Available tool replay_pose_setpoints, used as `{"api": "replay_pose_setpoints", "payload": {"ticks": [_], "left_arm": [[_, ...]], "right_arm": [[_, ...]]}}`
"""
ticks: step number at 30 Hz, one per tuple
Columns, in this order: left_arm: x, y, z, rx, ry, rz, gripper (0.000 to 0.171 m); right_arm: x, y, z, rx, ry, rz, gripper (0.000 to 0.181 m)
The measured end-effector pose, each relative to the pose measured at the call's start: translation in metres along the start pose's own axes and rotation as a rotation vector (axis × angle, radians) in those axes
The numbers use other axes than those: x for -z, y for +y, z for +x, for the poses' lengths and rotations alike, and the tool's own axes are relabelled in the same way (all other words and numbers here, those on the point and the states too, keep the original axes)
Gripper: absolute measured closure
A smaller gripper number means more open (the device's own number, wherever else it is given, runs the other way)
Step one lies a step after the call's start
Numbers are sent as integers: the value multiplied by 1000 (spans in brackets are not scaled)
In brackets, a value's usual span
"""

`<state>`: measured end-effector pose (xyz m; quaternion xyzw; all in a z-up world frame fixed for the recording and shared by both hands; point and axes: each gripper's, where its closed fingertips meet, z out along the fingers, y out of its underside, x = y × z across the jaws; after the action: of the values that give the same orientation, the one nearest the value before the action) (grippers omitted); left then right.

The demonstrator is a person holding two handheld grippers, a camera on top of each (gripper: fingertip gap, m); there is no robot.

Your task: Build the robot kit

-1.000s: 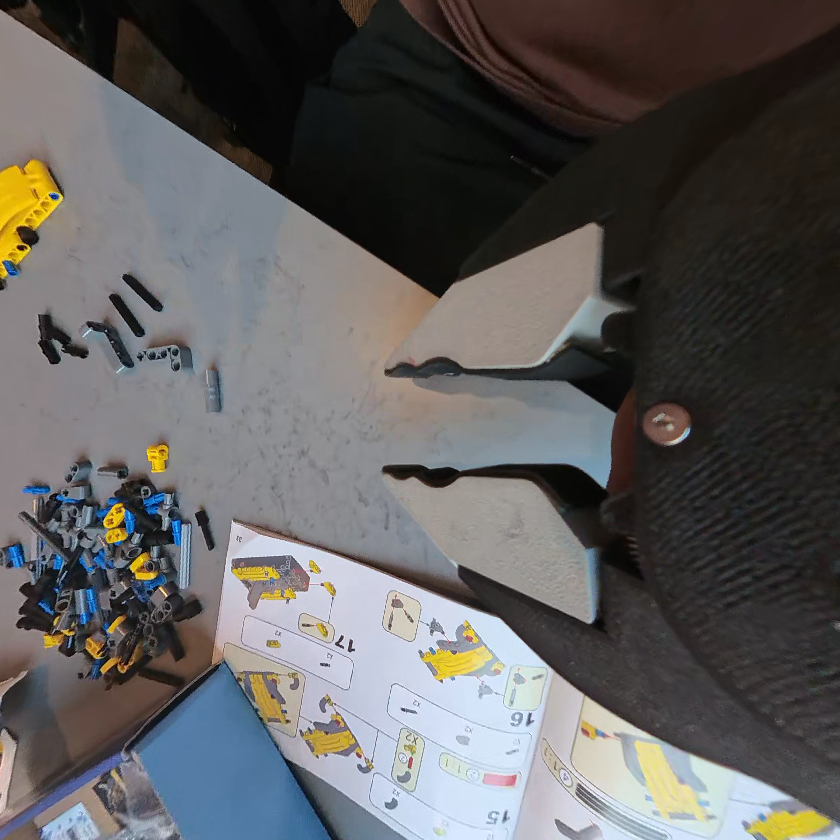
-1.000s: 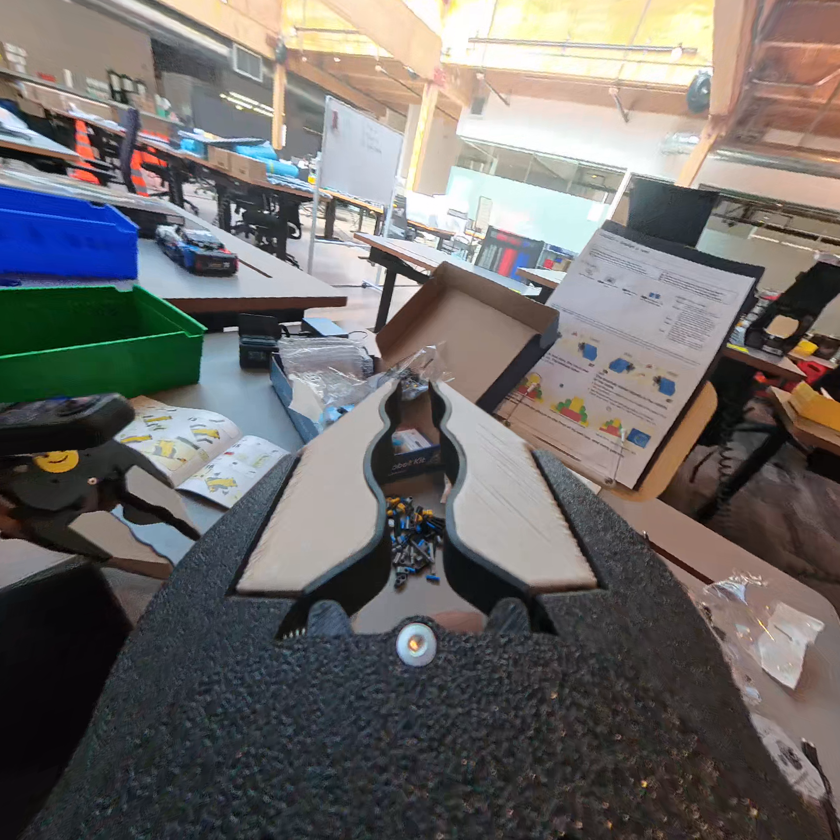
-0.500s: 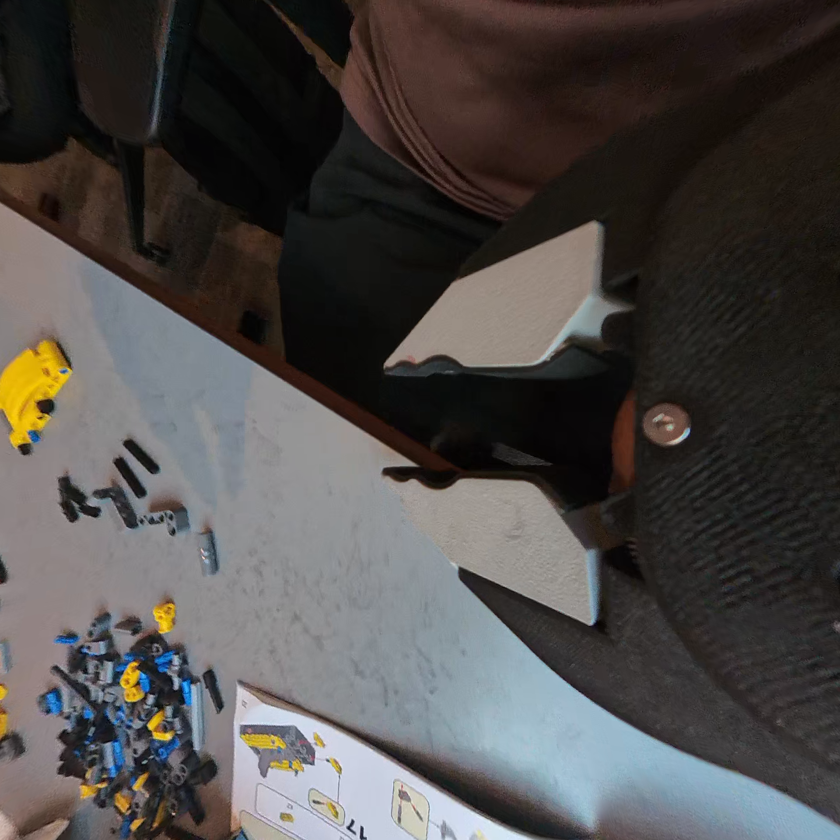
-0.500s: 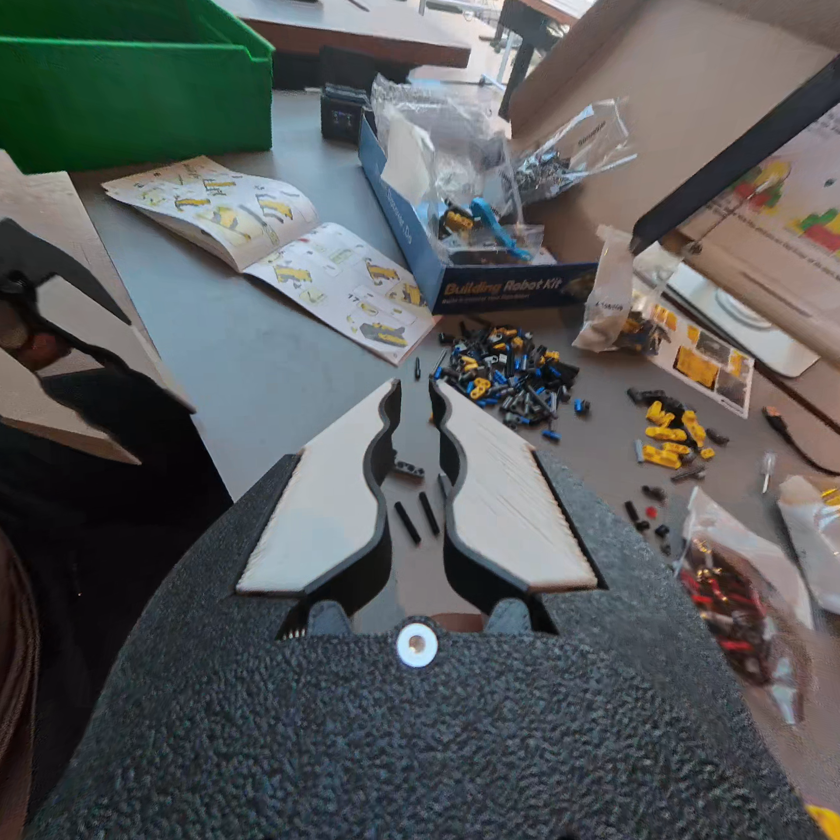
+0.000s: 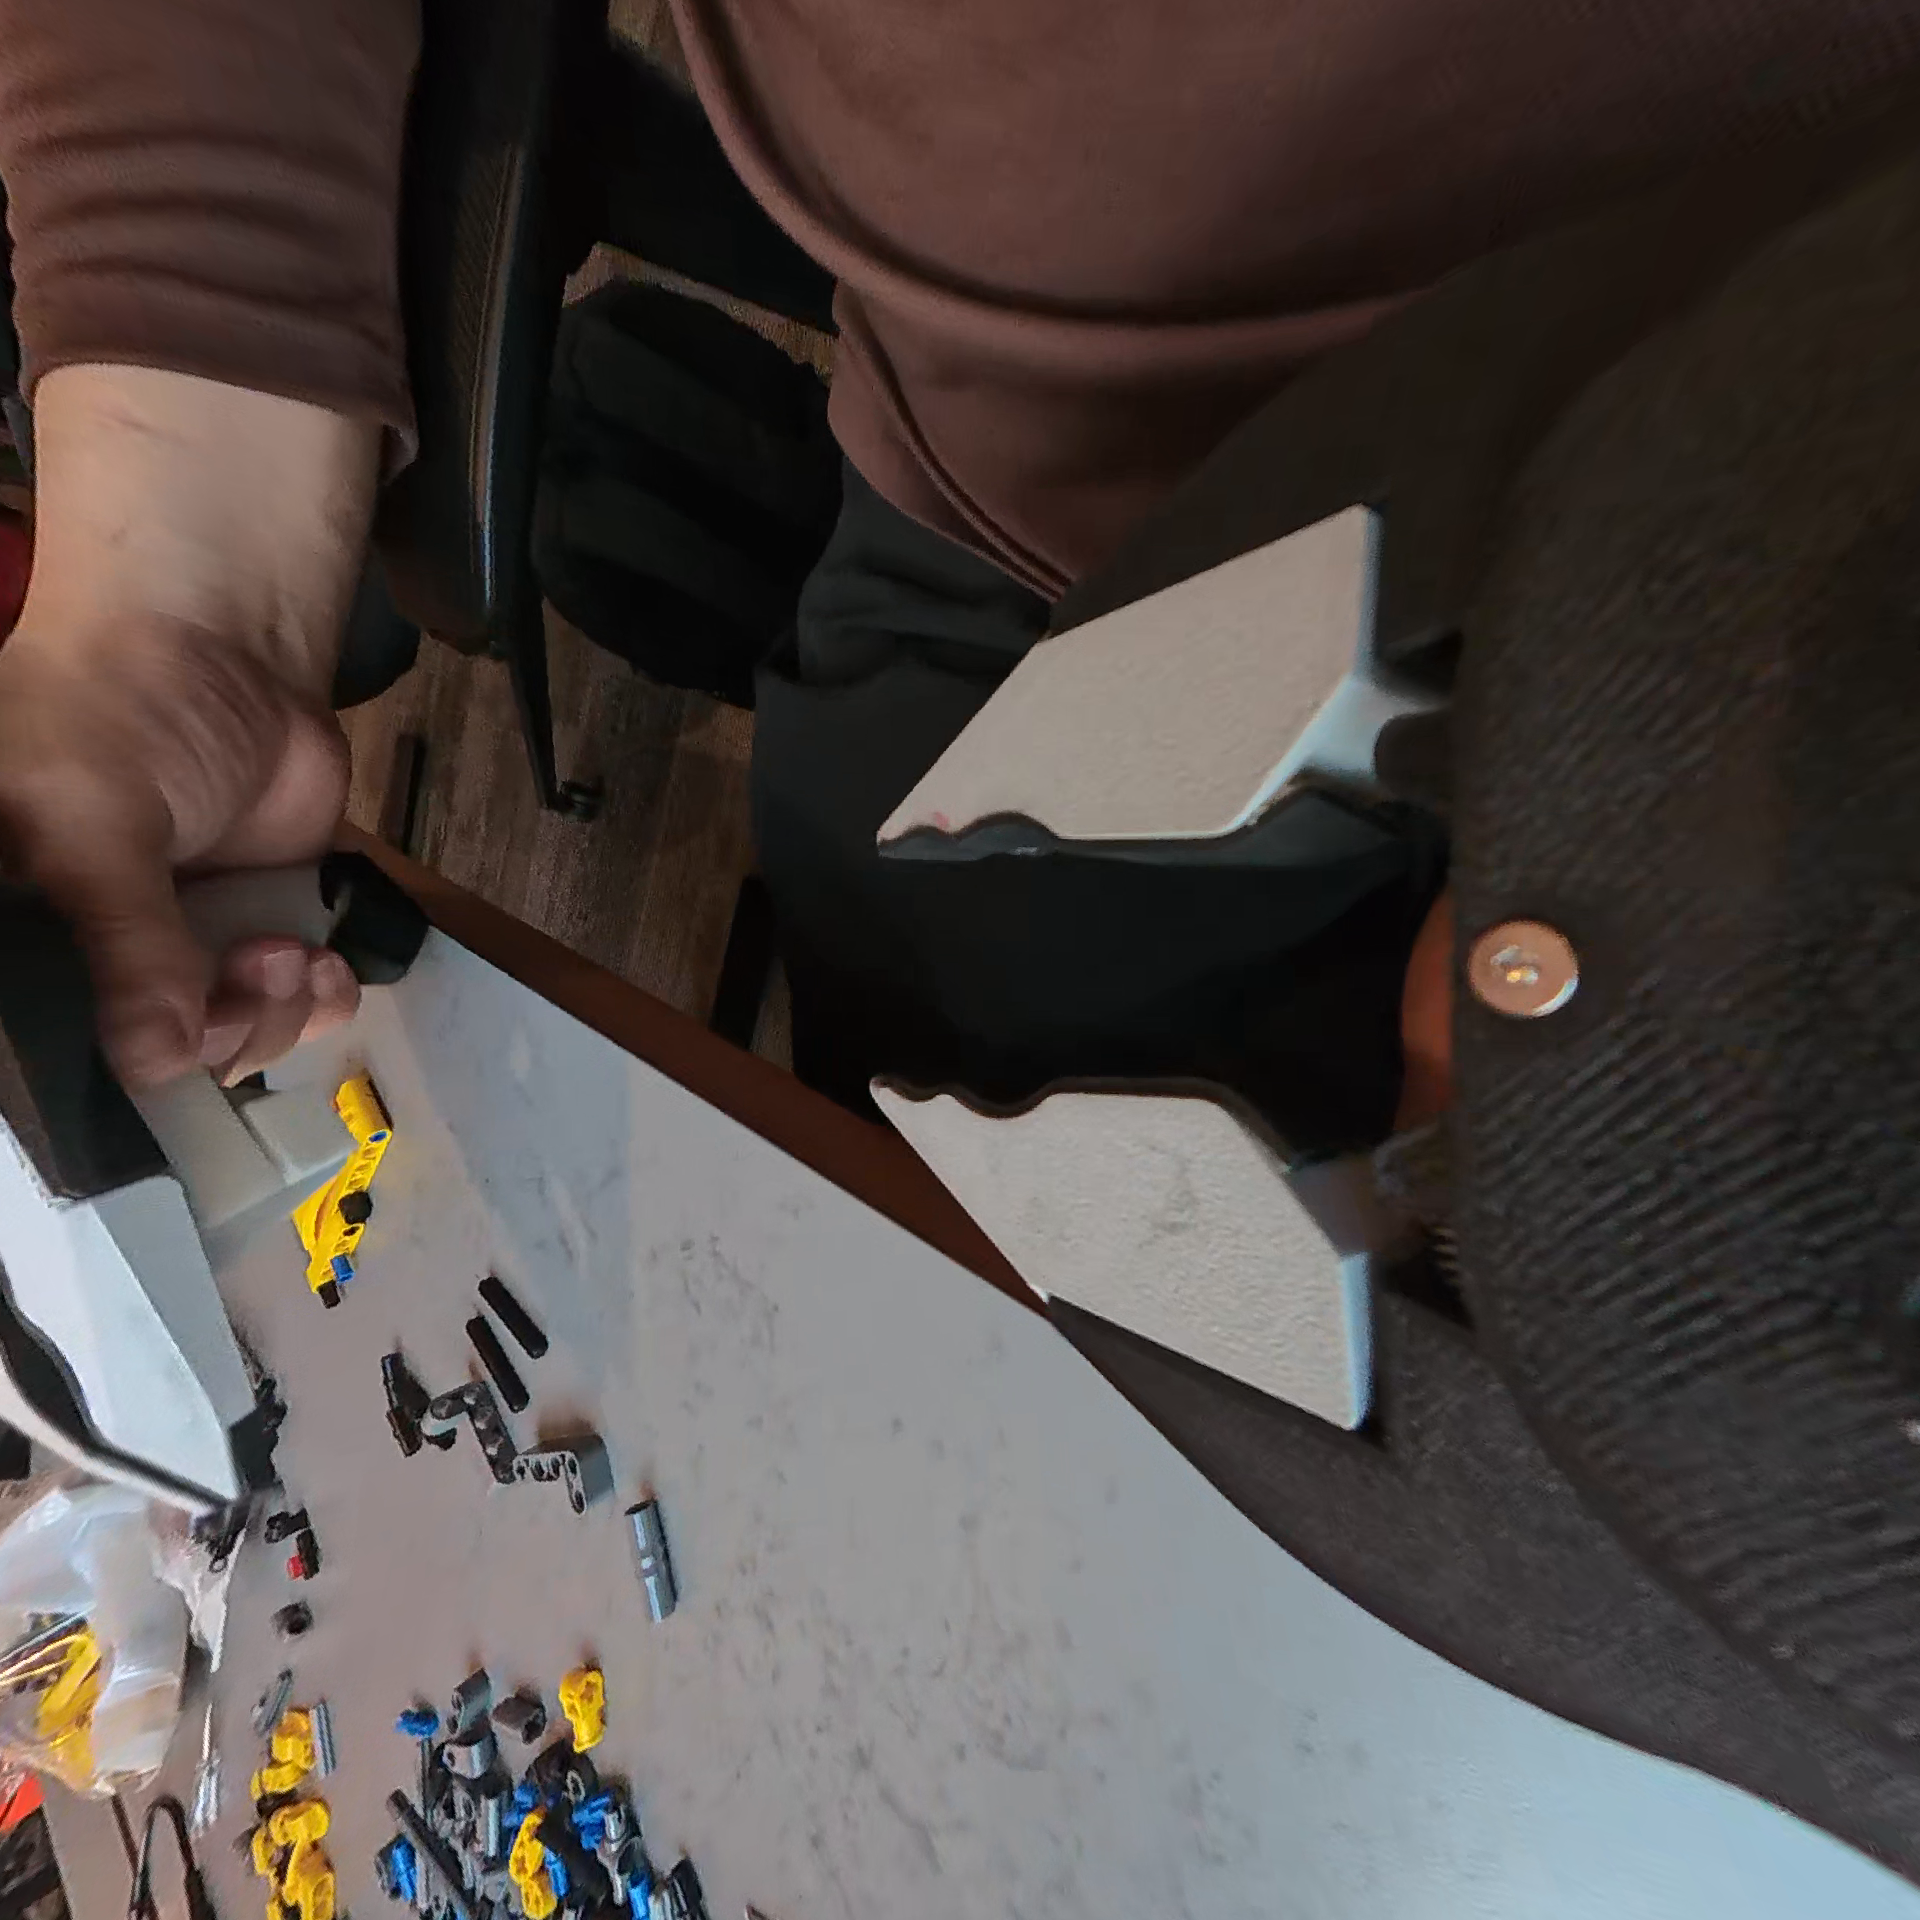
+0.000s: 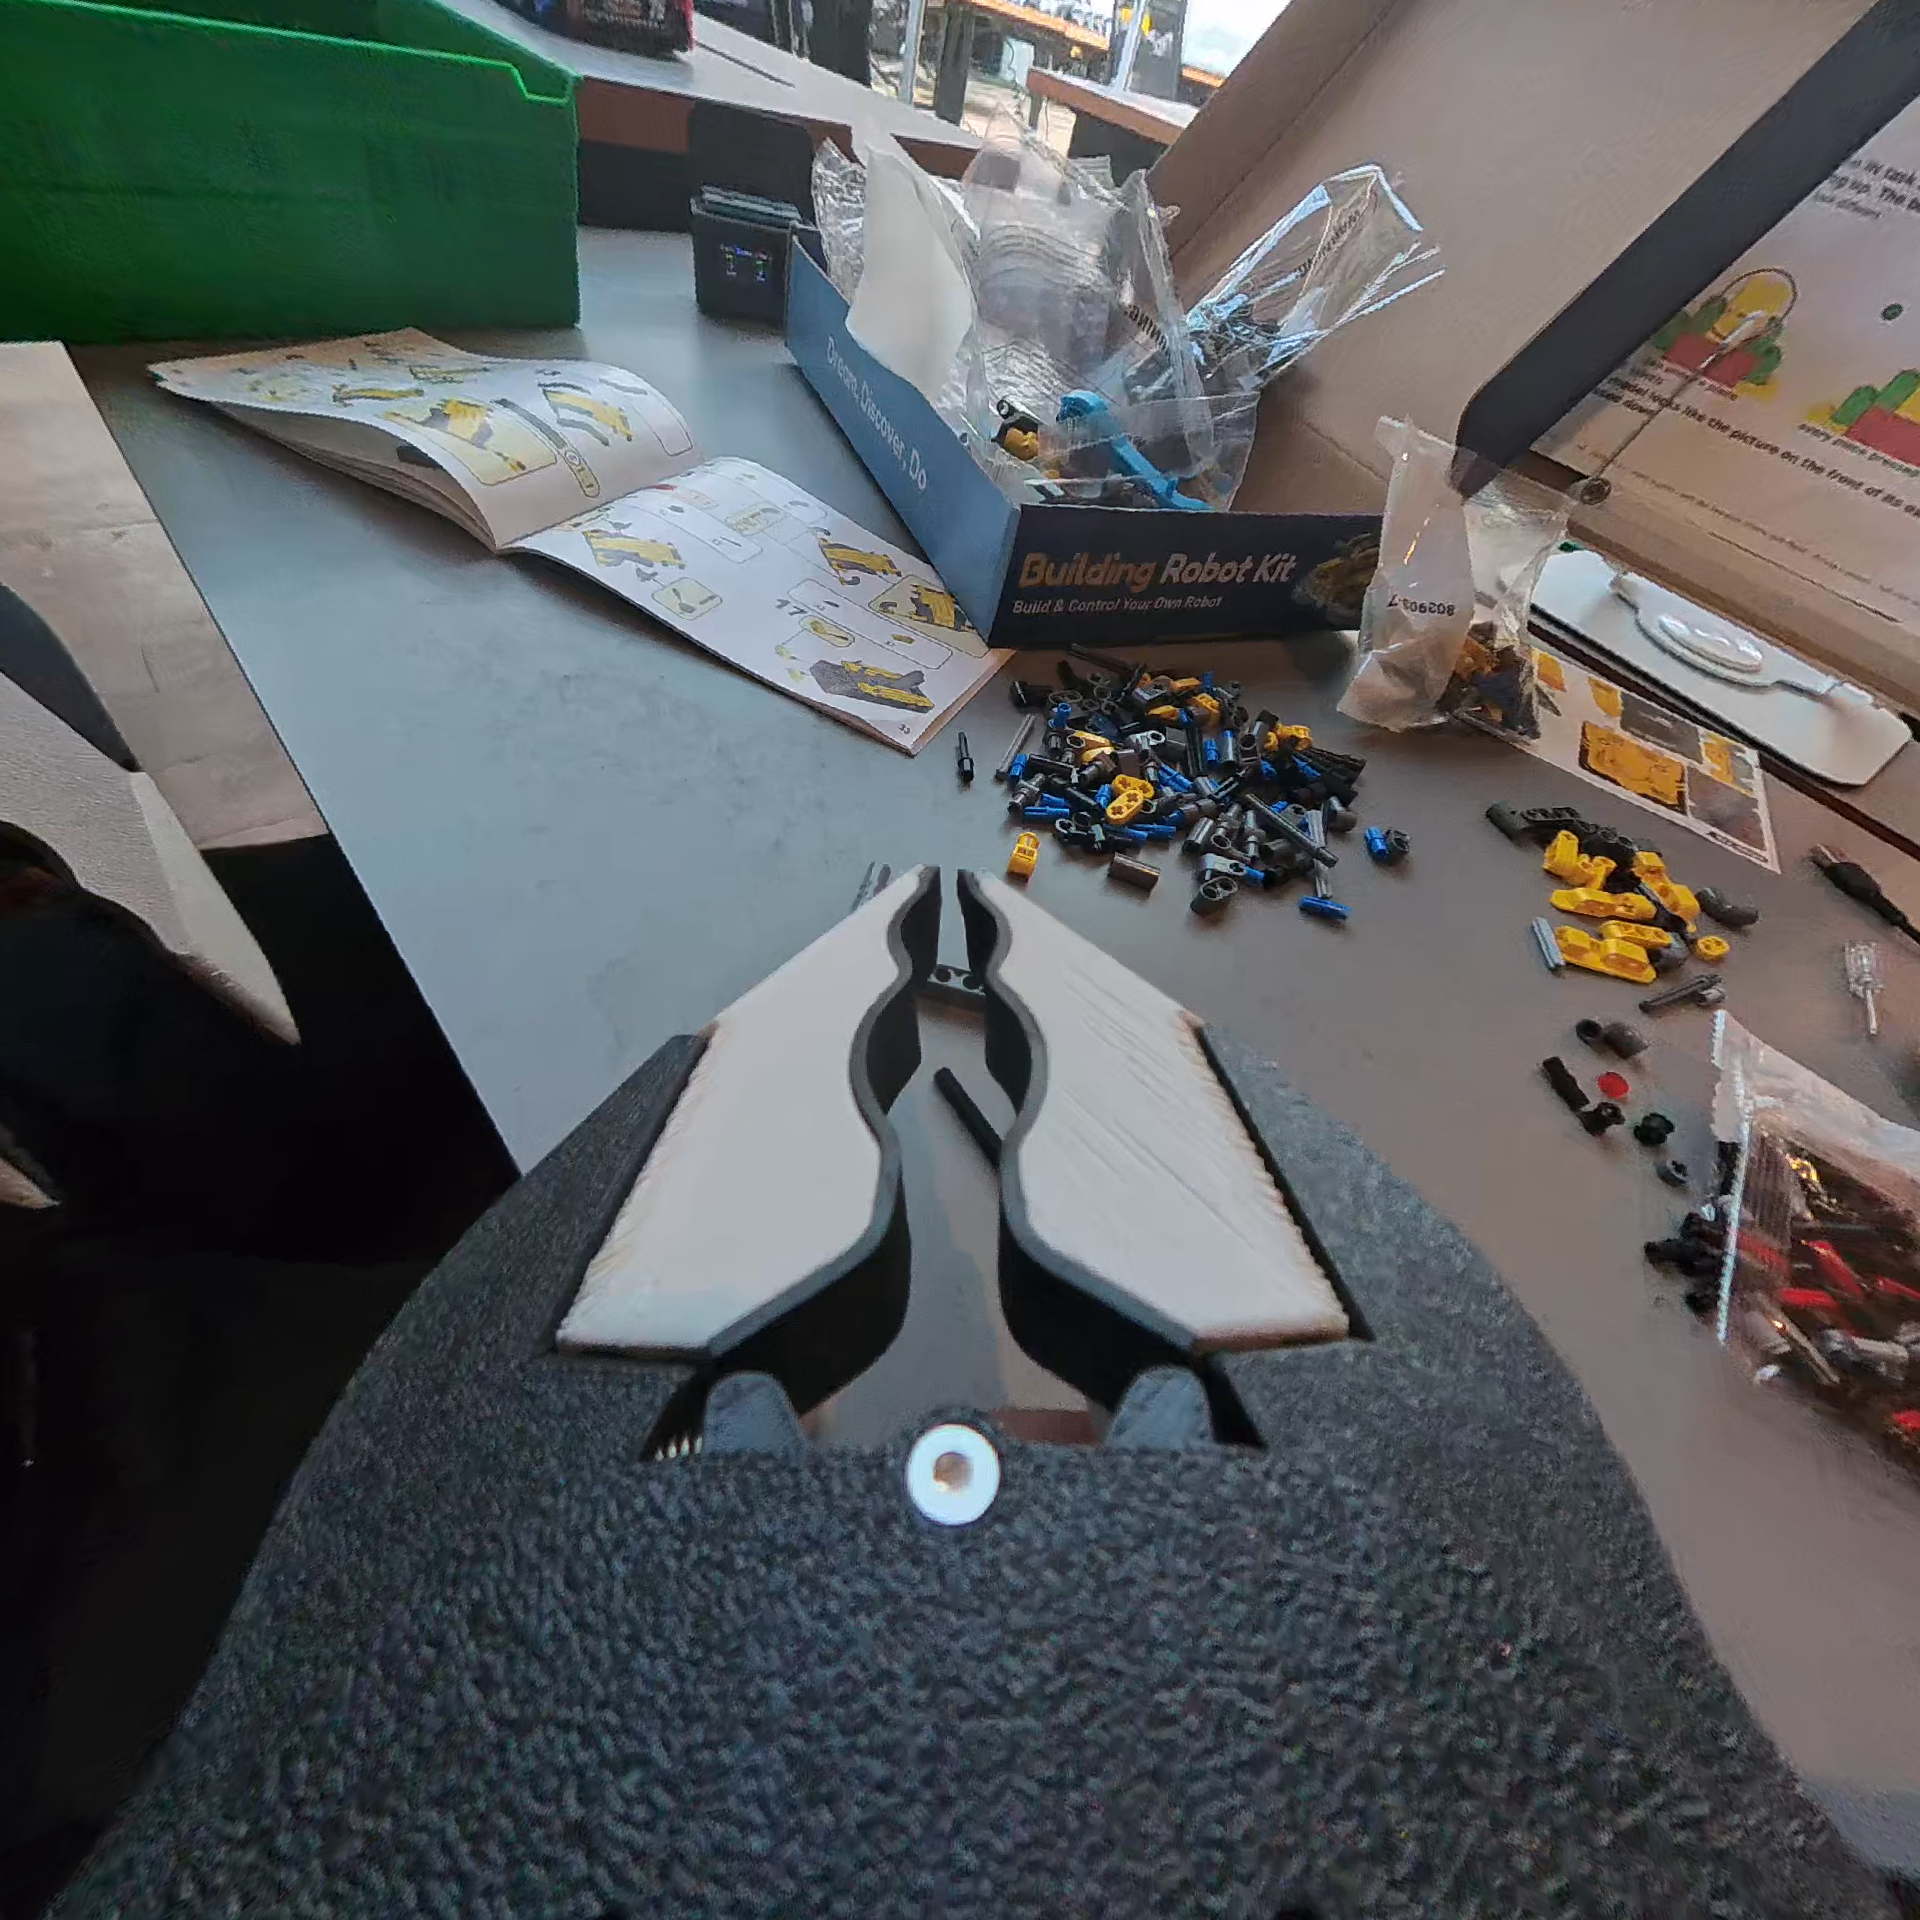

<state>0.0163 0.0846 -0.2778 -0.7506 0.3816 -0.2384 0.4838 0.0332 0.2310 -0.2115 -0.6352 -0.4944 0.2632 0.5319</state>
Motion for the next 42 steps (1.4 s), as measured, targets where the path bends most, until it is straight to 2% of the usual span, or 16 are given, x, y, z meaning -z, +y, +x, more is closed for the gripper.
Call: {"api": "replay_pose_setpoints", "payload": {"ticks": [2, 11, 18, 20, 23, 28, 33, 36, 42], "left_arm": [[-1, -2, -3, -6, 8, 8, 136], [-11, -16, -13, 0, 86, 41, 139], [-22, -17, 6, 45, 202, 16, 139], [-22, -18, 12, 48, 227, 16, 139], [-20, -16, 15, 31, 223, 14, 139], [-15, -11, 5, 40, 170, 9, 138], [-10, -9, 0, 65, 134, 7, 138], [-7, -7, -1, 49, 109, 4, 139], [-7, -4, -4, 66, 95, -3, 140]], "right_arm": [[7, -1, 0, -15, 9, 22, 181], [19, 32, -18, -68, -51, -42, 179], [31, 47, -22, -91, -92, -19, 176], [33, 39, -22, -115, -103, 23, 176], [31, 29, -27, -135, -145, 53, 177], [26, 35, -42, -128, -253, -14, 177], [27, 13, -28, -103, -216, 59, 180], [20, 23, -17, -125, -182, -3, 181], [15, 30, -22, -190, -239, -44, 180]]}}
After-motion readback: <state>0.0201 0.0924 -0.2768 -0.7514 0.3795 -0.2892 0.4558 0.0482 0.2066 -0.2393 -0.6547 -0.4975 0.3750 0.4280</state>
